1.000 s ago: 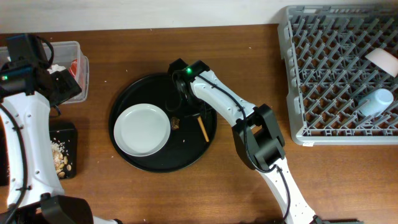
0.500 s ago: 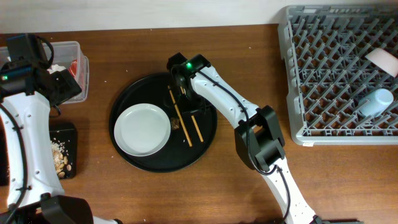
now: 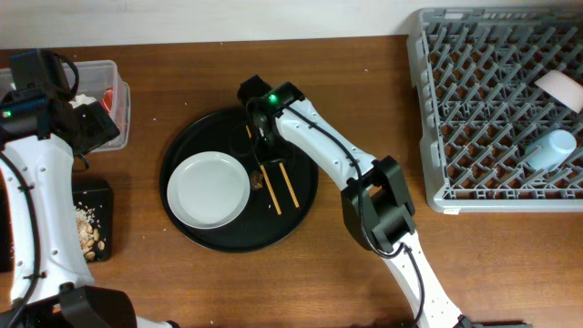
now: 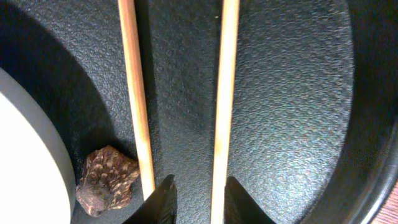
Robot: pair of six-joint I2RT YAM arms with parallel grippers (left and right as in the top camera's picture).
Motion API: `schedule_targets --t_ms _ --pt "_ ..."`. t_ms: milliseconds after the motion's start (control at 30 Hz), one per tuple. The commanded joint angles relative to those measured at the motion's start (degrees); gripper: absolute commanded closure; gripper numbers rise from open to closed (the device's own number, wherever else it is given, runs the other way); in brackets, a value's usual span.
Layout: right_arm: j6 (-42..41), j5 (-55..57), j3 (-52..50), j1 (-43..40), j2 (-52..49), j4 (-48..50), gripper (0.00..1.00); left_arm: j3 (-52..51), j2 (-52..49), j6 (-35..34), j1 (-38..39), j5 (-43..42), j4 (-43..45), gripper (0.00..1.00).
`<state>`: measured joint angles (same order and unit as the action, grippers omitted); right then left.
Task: Sort waste into correct bins and load items into the dishwasher rack
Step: 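Move the right gripper to the tray and grasp one chopstick, then carry the chopstick to the rack and drop it in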
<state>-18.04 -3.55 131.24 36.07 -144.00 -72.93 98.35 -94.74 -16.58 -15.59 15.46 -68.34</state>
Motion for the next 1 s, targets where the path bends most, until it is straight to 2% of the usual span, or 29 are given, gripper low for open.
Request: schedule_targets --t_ms 0,167,233,267,400,500,600,633,700,733,833,967 --pt "-0.50 0.74 -0.07 0.24 -3.28 0.52 0.75 -0.39 -0.07 -0.55 0.07 0.42 -0.09 0.01" --pt "-0.46 2.21 -0.22 0.31 -4.66 0.59 0.74 -0.39 -0.07 -0.55 0.07 0.44 -0.09 0.01" --pt "-0.48 2.54 -0.20 0.31 -4.66 0.44 0.91 -0.39 -0.07 -0.55 0.07 0.42 -0.09 0.01" --pt "-0.48 2.56 -0.20 0.31 -4.66 0.28 0.96 -0.39 -0.07 -0.55 0.07 0.42 -0.09 0.01" --pt "-0.44 2.73 3.48 -0.42 -3.52 -3.26 0.96 -0.39 -0.07 -0.55 0.07 0.42 -0.09 0.01" --pt "0.79 2.71 13.49 -3.34 -0.76 -9.11 0.96 -0.39 -0.07 -0.55 0.07 0.42 -0.09 0.01" --pt "6.01 2.78 27.56 -8.46 -0.33 -14.99 0.96 -0.39 -0.07 -0.55 0.07 0.42 -0.07 0.01" --pt "7.61 3.04 33.46 -12.09 -0.33 -17.94 0.96 -0.39 -0.07 -0.55 0.07 0.44 -0.07 0.01" --pt "8.72 3.39 38.80 -17.31 -0.33 -21.07 0.96 -0.39 -0.07 -0.55 0.07 0.42 -0.09 0.01" --pt "8.90 3.30 41.79 -22.58 -0.33 -22.91 0.96 -0.39 -0.07 -0.52 0.07 0.44 -0.09 0.01" --pt "19.28 -2.54 42.66 -35.47 -0.48 -23.89 0.96 -0.39 -0.07 -0.55 0.07 0.42 -0.09 0.01" --pt "23.82 -6.80 41.77 -44.96 -0.81 -20.74 0.96 -0.39 -0.07 -0.55 0.07 0.44 -0.07 0.01"
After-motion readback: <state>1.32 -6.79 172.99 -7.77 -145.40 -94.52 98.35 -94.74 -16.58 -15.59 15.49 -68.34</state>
